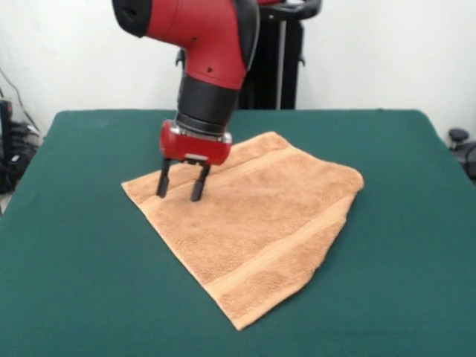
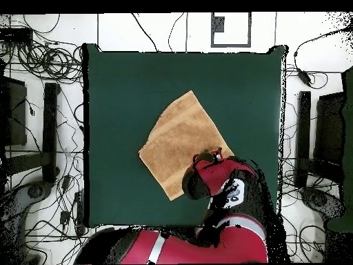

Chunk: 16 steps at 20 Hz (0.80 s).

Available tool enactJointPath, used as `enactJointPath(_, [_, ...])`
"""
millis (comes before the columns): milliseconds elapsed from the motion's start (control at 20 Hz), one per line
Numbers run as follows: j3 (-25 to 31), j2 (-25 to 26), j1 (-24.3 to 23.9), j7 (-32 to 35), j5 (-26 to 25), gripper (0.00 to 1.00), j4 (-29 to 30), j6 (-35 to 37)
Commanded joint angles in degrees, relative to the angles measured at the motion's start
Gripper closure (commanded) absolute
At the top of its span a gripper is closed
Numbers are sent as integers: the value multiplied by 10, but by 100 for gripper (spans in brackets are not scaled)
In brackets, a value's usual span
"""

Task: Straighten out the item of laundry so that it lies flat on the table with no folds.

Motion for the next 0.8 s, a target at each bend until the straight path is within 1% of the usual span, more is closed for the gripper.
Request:
enactJointPath(50, [-9,69,5,-21,-57,0,-18,59])
enactJointPath(350, [-40,71,21,-6,-68,0,-33,63])
enactJointPath(450, [-56,68,28,-11,-79,0,-39,68])
enactJointPath(550, [-61,59,25,-29,-93,0,-41,76])
enactJointPath(650, [-46,39,5,-61,-105,0,-34,96])
enactJointPath(800, [0,-9,-52,-129,-124,0,-8,135])
